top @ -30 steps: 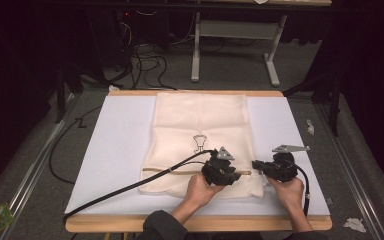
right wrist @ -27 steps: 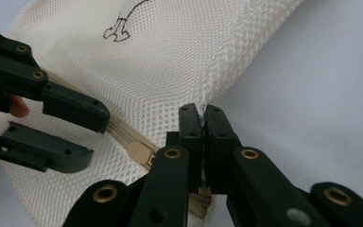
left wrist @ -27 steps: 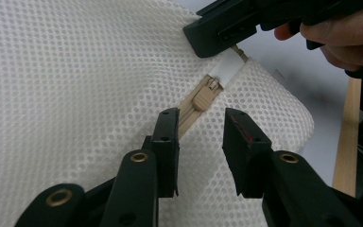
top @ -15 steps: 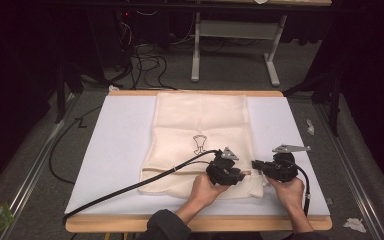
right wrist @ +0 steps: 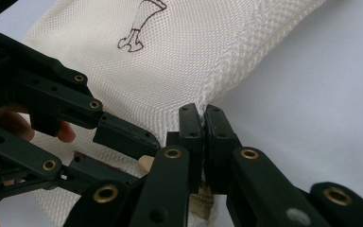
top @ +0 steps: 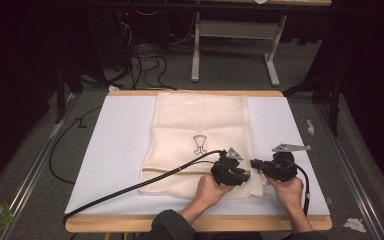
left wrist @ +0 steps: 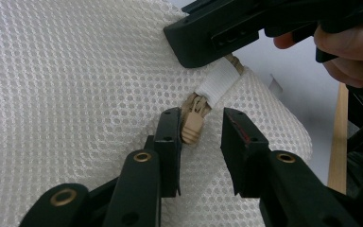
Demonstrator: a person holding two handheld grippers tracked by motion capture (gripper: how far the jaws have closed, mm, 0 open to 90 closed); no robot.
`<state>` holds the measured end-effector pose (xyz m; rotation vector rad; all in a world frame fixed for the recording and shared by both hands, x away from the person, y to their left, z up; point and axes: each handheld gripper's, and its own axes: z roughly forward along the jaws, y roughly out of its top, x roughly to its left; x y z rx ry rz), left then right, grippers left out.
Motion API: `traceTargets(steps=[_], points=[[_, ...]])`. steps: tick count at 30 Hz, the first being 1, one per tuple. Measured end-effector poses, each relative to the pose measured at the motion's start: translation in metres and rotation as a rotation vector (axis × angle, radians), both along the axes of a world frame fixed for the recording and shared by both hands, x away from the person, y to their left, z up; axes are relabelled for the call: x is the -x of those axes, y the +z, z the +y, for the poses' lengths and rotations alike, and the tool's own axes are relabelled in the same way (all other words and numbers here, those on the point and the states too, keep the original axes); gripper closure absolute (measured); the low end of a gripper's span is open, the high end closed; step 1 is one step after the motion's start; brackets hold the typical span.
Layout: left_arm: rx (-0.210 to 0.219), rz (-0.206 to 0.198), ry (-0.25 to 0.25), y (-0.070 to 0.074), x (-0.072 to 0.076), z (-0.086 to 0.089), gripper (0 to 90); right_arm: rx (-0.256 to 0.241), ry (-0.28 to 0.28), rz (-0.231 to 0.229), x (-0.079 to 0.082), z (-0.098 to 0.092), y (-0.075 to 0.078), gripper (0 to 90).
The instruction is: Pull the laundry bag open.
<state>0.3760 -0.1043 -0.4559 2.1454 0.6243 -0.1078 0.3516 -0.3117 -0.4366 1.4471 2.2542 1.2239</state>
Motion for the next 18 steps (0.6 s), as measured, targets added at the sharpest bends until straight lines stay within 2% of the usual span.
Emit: traceTargets(steps=[8,12,15,18], points=[[-0.001,-0.003,-0.003,0.0007,0.0019,0.0008,74.7,0.000,0.003,-0.001,-0.0004,0.0002,-0.0006,88.7],[0.019,0.009,-0.026,0.0019,0.0050,0.0016,76.3,-0.002,-0.002,0.006,0.0002,-0.0005,-0.0007,88.7],[0.016,0.022,-0.024,-0.0002,0.0042,0.0008,76.3,-0.006,-0.004,0.004,0.0001,-0.0007,-0.0006,88.7],[0.011,0.018,-0.010,-0.0020,0.0034,-0.0002,76.4,-0.002,-0.003,0.003,-0.0003,0.0005,-0.0011,88.7]])
